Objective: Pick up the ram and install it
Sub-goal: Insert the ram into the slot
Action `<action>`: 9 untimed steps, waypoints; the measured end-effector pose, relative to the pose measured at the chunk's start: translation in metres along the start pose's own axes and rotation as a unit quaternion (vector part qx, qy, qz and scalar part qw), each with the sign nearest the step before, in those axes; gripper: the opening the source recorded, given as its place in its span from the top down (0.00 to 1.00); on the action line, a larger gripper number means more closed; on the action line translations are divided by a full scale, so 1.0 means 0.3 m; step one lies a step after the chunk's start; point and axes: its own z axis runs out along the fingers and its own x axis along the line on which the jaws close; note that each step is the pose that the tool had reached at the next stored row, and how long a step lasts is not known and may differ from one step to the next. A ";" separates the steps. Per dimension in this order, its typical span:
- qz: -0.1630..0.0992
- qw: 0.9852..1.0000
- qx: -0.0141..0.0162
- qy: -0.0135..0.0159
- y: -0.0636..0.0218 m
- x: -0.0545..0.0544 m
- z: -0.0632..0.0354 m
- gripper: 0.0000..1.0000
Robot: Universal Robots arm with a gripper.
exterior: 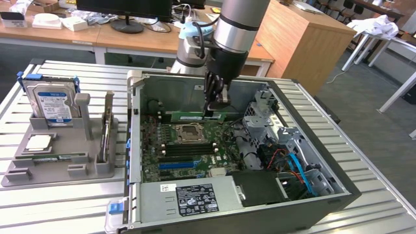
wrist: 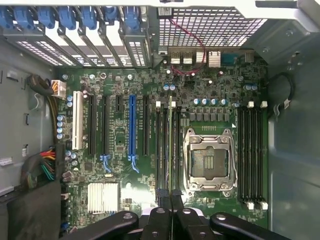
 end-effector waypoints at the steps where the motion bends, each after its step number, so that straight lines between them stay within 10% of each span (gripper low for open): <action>1: 0.000 1.000 0.000 0.000 0.000 0.000 0.005 0.88; 9: 0.000 1.000 0.000 0.000 -0.002 0.000 0.042 0.88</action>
